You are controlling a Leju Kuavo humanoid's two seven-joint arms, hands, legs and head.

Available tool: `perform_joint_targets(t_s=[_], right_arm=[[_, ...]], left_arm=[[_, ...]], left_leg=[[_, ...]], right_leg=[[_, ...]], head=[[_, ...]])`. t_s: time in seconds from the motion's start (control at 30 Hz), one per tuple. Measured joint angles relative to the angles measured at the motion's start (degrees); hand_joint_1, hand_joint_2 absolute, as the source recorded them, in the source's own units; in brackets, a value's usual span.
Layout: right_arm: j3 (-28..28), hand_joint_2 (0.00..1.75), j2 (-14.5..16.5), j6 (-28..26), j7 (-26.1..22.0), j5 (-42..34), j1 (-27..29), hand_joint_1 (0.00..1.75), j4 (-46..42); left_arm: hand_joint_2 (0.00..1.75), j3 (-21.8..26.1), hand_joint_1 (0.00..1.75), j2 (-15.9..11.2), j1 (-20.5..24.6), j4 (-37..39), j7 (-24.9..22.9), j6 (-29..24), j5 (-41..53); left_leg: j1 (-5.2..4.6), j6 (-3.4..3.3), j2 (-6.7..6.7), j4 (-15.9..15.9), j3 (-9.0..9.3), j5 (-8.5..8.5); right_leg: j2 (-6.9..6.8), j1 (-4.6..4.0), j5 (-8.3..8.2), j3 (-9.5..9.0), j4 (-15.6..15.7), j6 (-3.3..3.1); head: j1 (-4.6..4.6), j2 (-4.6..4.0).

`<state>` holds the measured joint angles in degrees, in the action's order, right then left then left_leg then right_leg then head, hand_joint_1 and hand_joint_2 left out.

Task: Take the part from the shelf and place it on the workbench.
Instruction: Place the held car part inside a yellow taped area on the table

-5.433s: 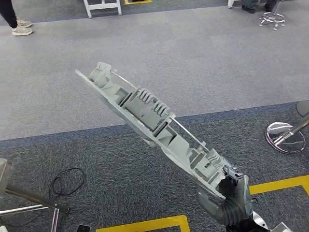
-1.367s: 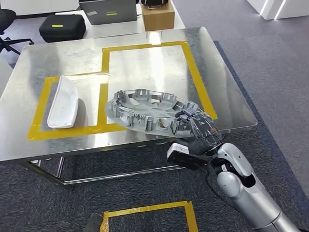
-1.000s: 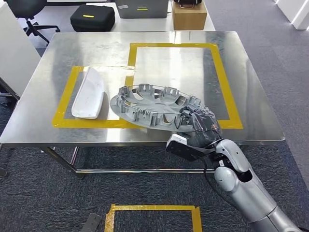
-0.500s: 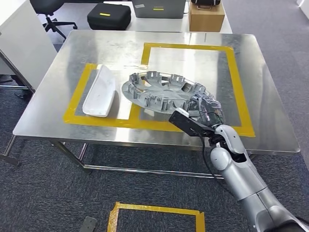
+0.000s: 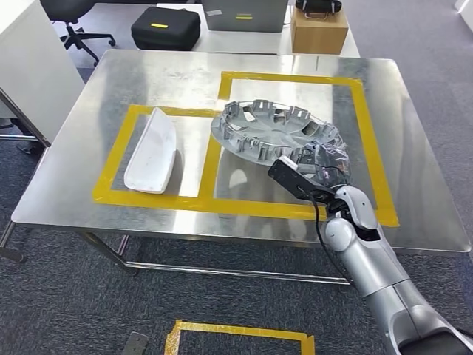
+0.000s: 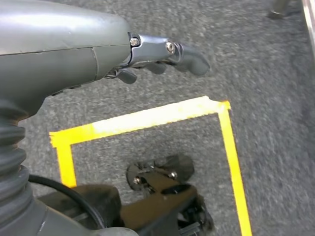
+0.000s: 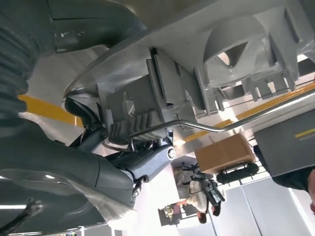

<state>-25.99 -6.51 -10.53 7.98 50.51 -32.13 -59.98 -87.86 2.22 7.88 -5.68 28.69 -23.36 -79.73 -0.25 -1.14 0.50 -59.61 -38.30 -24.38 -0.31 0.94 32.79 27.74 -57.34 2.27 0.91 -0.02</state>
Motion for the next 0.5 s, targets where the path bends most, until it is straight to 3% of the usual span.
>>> perform_joint_targets(t_s=[0.07, 0.1, 0.2, 0.23, 0.27, 0.3, 0.37, 0.4, 0.43, 0.5], right_arm=[[0.51, 1.75, 0.0, -0.15, 0.06, 0.27, -0.14, 1.75, 0.41], [0.79, 1.75, 0.0, -0.22, 0.11, 0.38, -0.23, 1.75, 0.68], [1.69, 1.75, -0.02, -0.35, 0.55, 0.52, -0.11, 1.75, 1.79], [1.97, 1.75, -0.03, -0.36, 0.68, 0.57, 0.02, 1.75, 2.12], [2.27, 1.75, -0.04, -0.36, 0.78, 0.62, 0.11, 1.75, 2.41], [2.57, 1.75, -0.05, -0.37, 0.82, 0.65, 0.13, 1.75, 2.67], [3.06, 1.75, -0.07, -0.41, 0.88, 0.67, 0.05, 1.75, 3.11], [3.22, 1.75, -0.07, -0.43, 0.95, 0.71, -0.07, 1.75, 3.37], [3.34, 1.75, -0.07, -0.45, 1.08, 0.77, -0.16, 1.75, 3.6], [3.64, 1.75, -0.07, -0.49, 1.45, 1.01, -0.35, 1.75, 3.99]], left_arm=[[1.75, 0.0, 0.0, -0.01, -0.08, 0.01, 0.08, 0.0, -0.15], [1.75, 0.0, 0.0, -0.01, -0.07, 0.02, 0.11, -0.01, -0.22], [1.75, -0.01, 0.0, 0.07, -0.06, 0.02, 0.14, 0.01, -0.52], [1.75, -0.02, 0.0, 0.11, -0.13, 0.02, 0.14, 0.0, -0.6], [1.75, -0.03, 0.0, 0.13, -0.2, 0.02, 0.13, -0.03, -0.66], [1.75, -0.03, 0.0, 0.14, -0.26, 0.02, 0.13, -0.05, -0.69], [1.75, -0.03, 0.0, 0.14, -0.25, 0.02, 0.11, -0.09, -0.74], [1.75, -0.03, 0.0, 0.14, -0.18, 0.02, 0.11, -0.11, -0.75], [1.75, -0.04, 0.0, 0.16, -0.13, 0.02, 0.11, -0.15, -0.77], [1.75, -0.09, 0.0, 0.26, -0.05, 0.02, 0.12, -0.31, -0.79]], left_leg=[[0.16, -0.6, 0.16, 0.86, 1.07, -0.33], [0.22, -0.89, 0.22, 1.28, 1.74, -0.53], [0.18, -1.49, 0.35, 1.67, 3.21, -1.61], [0.14, -1.56, 0.45, 1.66, 3.78, -2.12], [0.1, -1.56, 0.57, 1.65, 4.51, -2.69], [0.08, -1.51, 0.68, 1.65, 5.37, -3.32], [0.02, -1.21, 0.79, 1.51, 7.15, -4.66], [-0.02, -0.95, 0.82, 1.45, 7.65, -5.2], [-0.04, -0.63, 0.84, 1.39, 7.9, -5.63], [-0.05, -0.1, 0.85, 1.46, 8.05, -5.97]], right_leg=[[0.07, 0.09, -0.33, 1.22, -2.21, 0.44], [0.17, 0.07, -0.13, 2.91, -4.92, 0.45], [0.42, -0.21, 2.98, 10.5, -14.75, 0.26], [0.43, -0.26, 3.73, 12.41, -16.06, 0.29], [0.43, -0.28, 3.31, 13.43, -15.53, 0.34], [0.42, -0.28, 1.52, 13.56, -13.29, 0.37], [0.38, -0.36, -4.59, 12.3, -6.27, 0.35], [0.39, -0.47, -6.62, 11.45, -3.57, 0.08], [0.44, -0.61, -7.97, 10.95, -2.01, -0.31], [0.51, -0.81, -8.14, 10.37, -1.35, -1.05]], head=[[-0.13, 0.0], [-0.22, 0.0], [-0.32, 0.0], [-0.33, 0.0], [-0.33, 0.0], [-0.34, 0.0], [-0.32, 0.0], [-0.32, 0.0], [-0.29, 0.0], [-0.28, 0.0]])
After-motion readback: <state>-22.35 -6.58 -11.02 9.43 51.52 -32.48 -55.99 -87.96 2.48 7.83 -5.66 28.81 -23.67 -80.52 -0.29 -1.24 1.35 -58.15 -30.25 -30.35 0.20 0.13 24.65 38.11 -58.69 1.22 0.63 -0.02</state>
